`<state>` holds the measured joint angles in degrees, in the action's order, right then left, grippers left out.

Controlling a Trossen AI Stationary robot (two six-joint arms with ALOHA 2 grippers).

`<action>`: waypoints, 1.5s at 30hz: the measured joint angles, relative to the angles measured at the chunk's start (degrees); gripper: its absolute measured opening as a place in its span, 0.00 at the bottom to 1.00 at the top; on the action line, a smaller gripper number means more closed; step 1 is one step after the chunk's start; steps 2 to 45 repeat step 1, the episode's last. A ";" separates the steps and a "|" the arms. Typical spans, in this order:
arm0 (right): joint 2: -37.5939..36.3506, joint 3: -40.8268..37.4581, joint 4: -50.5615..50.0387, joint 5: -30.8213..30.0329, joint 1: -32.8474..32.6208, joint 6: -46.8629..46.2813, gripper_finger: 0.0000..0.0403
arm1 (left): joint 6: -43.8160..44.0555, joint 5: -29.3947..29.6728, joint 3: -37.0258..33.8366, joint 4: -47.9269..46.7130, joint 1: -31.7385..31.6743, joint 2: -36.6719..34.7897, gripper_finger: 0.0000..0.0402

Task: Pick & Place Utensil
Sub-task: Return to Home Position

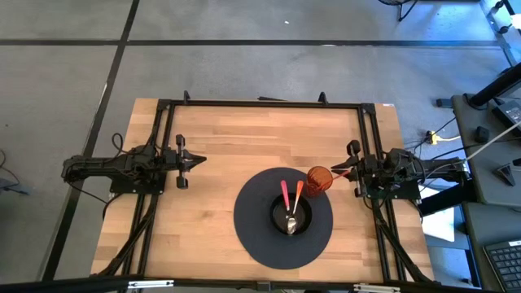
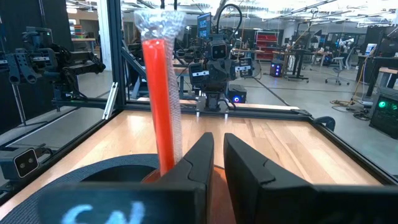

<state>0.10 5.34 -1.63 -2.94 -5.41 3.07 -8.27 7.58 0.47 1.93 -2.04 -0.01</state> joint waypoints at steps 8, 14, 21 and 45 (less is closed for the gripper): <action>0.00 0.00 0.00 0.00 -0.01 0.00 0.10 | 0.00 0.01 0.02 -0.02 0.00 0.00 0.01; 0.00 0.00 0.00 0.00 -0.01 0.00 0.10 | 0.00 0.01 0.02 -0.02 0.00 0.00 0.01; 0.00 0.00 0.00 0.00 -0.01 0.00 0.10 | 0.00 0.01 0.02 -0.02 0.00 0.00 0.01; 0.00 0.00 0.00 0.00 -0.01 0.00 0.10 | 0.00 0.01 0.02 -0.02 0.00 0.00 0.01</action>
